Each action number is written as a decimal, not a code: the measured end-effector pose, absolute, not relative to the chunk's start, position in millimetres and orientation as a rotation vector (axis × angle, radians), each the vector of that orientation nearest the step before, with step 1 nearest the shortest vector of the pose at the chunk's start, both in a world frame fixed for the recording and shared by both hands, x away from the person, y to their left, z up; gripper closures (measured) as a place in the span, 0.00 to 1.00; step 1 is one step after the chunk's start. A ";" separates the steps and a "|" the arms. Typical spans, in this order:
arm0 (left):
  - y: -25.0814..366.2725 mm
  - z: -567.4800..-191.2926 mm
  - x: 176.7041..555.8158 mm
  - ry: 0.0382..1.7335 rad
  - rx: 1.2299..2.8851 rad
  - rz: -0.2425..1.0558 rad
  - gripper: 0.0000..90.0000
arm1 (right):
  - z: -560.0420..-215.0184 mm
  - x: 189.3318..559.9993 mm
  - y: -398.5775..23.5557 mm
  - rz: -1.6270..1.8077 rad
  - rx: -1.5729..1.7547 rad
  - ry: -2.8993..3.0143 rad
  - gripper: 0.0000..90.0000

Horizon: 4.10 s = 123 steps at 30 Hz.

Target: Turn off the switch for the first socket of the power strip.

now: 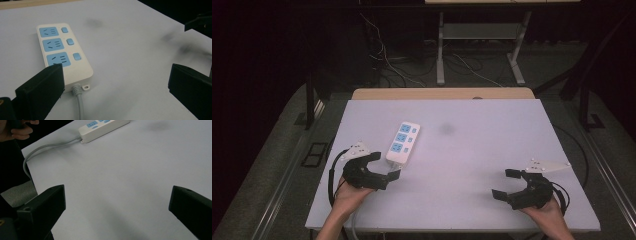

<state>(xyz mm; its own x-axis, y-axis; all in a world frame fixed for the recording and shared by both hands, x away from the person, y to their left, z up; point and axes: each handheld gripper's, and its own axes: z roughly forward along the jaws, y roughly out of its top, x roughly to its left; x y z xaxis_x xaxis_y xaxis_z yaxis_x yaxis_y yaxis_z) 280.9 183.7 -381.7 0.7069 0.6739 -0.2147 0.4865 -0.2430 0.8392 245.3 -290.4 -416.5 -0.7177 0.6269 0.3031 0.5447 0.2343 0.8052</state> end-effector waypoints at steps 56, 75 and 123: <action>162.1 -370.6 351.4 0.886 2.179 0.174 0.01 | -419.7 245.9 -289.6 1.497 1.148 2.427 0.01; 161.6 -365.1 376.0 0.899 2.233 0.162 0.11 | -420.5 246.2 -290.6 1.497 1.145 2.430 0.01; 152.5 -386.3 406.4 0.902 2.281 0.135 0.99 | -422.2 245.2 -290.9 1.486 1.140 2.446 0.01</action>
